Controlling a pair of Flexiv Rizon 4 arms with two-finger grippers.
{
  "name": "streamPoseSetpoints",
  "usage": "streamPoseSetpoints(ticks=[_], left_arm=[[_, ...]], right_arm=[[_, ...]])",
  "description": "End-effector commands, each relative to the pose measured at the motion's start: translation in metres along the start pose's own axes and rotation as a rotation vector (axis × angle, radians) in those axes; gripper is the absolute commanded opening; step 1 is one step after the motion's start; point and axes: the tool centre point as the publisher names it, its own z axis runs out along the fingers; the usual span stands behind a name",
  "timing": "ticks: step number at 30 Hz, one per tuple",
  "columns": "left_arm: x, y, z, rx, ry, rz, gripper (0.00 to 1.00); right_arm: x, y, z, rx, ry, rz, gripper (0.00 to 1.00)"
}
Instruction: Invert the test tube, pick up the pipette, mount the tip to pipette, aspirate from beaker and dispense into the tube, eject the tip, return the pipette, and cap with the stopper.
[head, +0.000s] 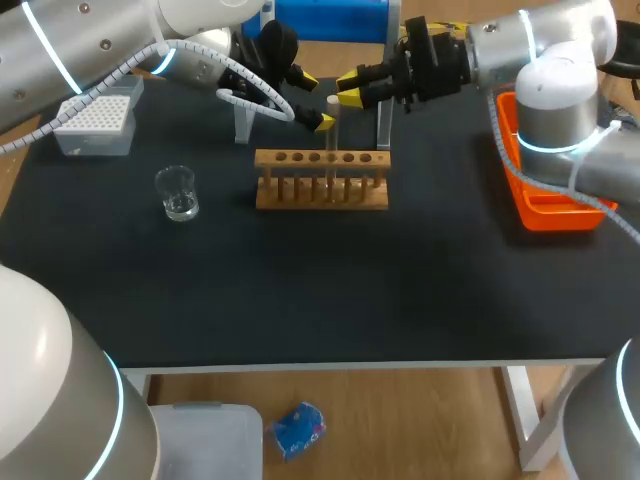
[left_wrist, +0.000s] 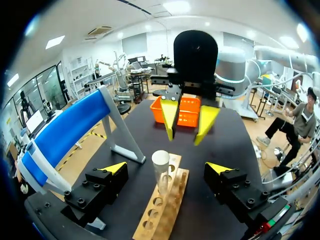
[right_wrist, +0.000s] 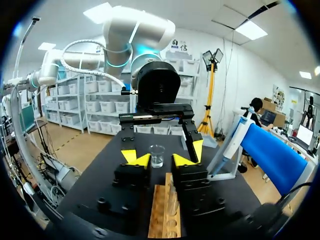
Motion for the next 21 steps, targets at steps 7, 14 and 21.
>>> streamPoseSetpoints(ticks=[7, 14, 21], left_arm=[[-0.004, 0.001, 0.0, 0.002, 0.015, 0.002, 1.0], [-0.004, 0.001, 0.0, 0.002, 0.015, 0.002, 1.0], [-0.004, 0.001, 0.0, 0.002, 0.015, 0.002, 1.0]], right_arm=[[-0.014, -0.011, 0.013, -0.077, 0.045, 0.006, 0.0], [-0.019, -0.013, 0.018, -0.109, 0.065, 0.017, 0.0], [-0.022, -0.014, 0.023, -0.139, 0.083, 0.029, 0.0]])
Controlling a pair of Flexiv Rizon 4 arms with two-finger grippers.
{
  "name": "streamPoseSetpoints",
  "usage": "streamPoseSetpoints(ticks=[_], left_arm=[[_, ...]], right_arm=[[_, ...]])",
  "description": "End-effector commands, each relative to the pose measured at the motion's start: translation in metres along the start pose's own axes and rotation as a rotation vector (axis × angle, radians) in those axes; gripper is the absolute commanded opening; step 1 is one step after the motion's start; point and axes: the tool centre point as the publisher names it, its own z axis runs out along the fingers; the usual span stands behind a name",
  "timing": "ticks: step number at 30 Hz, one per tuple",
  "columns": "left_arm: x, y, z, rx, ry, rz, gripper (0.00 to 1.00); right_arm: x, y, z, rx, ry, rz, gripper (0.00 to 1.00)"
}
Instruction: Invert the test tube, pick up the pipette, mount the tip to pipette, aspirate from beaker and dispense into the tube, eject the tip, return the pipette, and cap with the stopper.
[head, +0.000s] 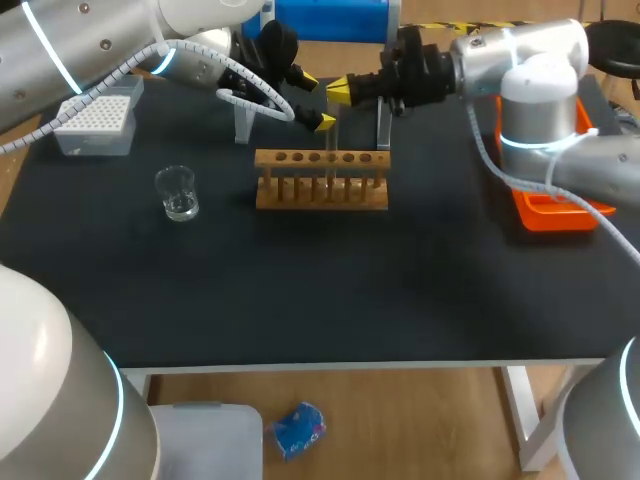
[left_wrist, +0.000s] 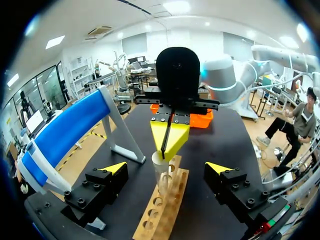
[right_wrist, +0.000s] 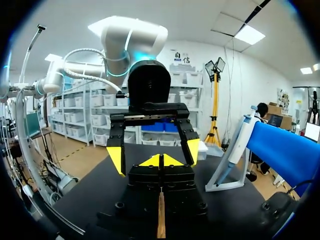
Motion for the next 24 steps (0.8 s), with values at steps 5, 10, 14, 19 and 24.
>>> streamPoseSetpoints(ticks=[5, 10, 14, 19, 24], left_arm=[[-0.004, 0.001, 0.0, 0.002, 0.015, 0.002, 1.0], [-0.004, 0.001, 0.0, 0.002, 0.015, 0.002, 1.0], [-0.004, 0.001, 0.0, 0.002, 0.015, 0.002, 1.0], [-0.004, 0.001, 0.0, 0.002, 0.015, 0.002, 1.0], [-0.004, 0.001, 0.0, 0.002, 0.015, 0.002, 1.0]], right_arm=[[-0.008, -0.008, 0.004, -0.02, 0.025, 0.012, 0.0], [-0.009, -0.012, 0.005, -0.028, 0.027, 0.023, 0.0], [-0.009, -0.016, 0.005, -0.03, 0.029, 0.032, 0.0], [-0.009, -0.022, 0.005, -0.027, 0.028, 0.044, 0.0], [-0.008, -0.028, 0.005, -0.021, 0.024, 0.055, 0.0]])
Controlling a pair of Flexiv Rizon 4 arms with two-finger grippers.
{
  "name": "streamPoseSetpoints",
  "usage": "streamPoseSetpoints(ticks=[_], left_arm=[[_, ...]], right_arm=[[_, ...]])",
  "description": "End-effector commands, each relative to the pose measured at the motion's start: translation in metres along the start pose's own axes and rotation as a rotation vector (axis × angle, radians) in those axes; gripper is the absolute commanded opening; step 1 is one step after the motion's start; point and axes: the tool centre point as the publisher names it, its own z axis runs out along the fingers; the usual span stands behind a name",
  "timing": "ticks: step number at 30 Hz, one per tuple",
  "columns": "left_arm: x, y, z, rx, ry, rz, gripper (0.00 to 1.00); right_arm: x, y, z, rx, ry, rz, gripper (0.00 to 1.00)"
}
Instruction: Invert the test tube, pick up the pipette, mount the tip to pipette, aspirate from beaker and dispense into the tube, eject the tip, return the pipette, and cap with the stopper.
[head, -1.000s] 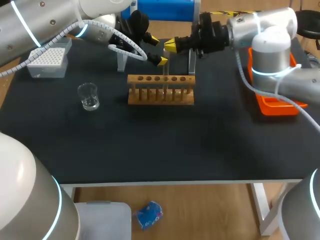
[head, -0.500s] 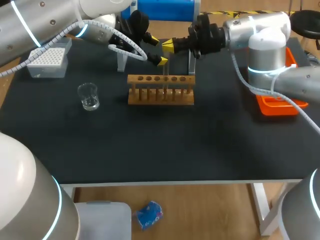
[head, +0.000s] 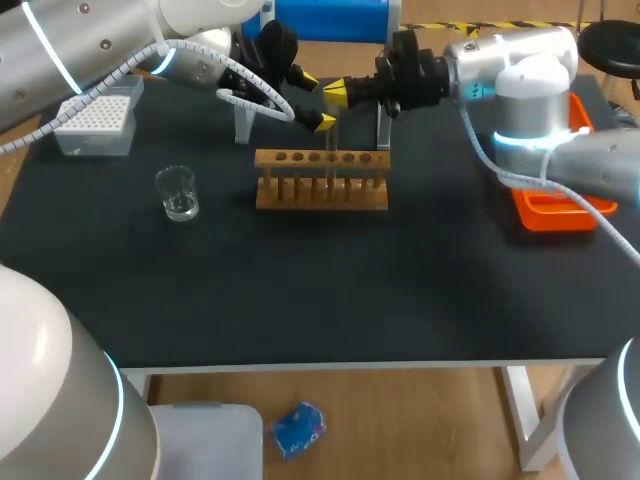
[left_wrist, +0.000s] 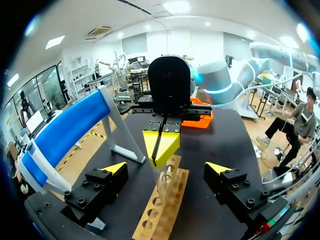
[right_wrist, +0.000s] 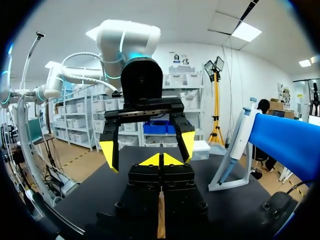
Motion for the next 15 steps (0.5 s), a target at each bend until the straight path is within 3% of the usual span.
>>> streamPoseSetpoints(ticks=[1, 9, 15], left_arm=[[-0.004, 0.001, 0.0, 0.002, 0.015, 0.002, 1.0], [-0.004, 0.001, 0.0, 0.002, 0.015, 0.002, 1.0], [-0.004, 0.001, 0.0, 0.002, 0.015, 0.002, 1.0]], right_arm=[[-0.001, -0.017, 0.0, 0.002, 0.001, 0.007, 0.0], [0.002, -0.023, 0.003, -0.007, -0.002, 0.021, 0.0], [0.002, -0.011, 0.001, -0.02, -0.001, 0.001, 0.0]])
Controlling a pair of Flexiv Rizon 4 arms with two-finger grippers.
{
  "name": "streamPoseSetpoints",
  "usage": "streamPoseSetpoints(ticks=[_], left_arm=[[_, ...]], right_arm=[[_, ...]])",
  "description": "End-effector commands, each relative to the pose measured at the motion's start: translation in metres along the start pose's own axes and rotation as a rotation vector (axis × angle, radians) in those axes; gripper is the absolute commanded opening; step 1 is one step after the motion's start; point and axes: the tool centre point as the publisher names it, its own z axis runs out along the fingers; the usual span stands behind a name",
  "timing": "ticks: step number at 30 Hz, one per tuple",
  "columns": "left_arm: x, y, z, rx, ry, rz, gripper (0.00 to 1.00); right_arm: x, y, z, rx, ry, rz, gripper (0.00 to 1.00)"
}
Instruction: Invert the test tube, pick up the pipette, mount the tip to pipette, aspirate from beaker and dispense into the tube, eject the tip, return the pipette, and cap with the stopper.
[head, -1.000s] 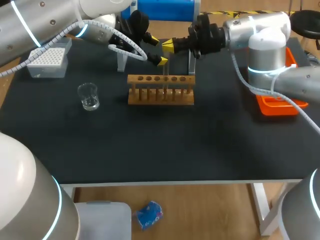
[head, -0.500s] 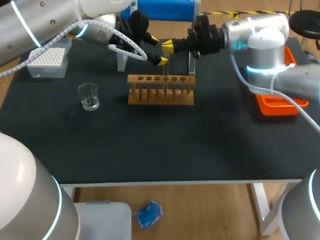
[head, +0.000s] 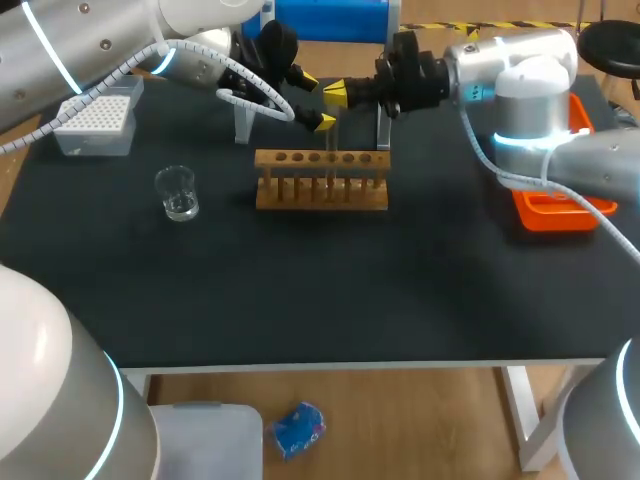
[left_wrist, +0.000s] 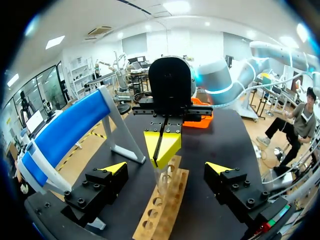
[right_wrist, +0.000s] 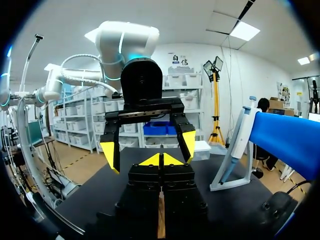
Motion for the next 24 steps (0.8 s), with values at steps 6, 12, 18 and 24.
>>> streamPoseSetpoints(ticks=[6, 12, 18, 24], left_arm=[[-0.004, 0.001, 0.0, 0.002, 0.015, 0.002, 1.0], [-0.004, 0.001, 0.0, 0.002, 0.015, 0.002, 1.0], [-0.004, 0.001, 0.0, 0.002, 0.015, 0.002, 1.0], [-0.004, 0.001, 0.0, 0.002, 0.015, 0.002, 1.0]], right_arm=[[0.0, 0.004, -0.006, 0.009, -0.005, -0.037, 0.0], [0.001, 0.018, -0.008, 0.018, -0.005, -0.069, 0.0], [0.004, 0.03, -0.013, 0.03, -0.013, -0.091, 0.0], [0.011, 0.039, -0.026, 0.091, -0.037, -0.087, 0.0]])
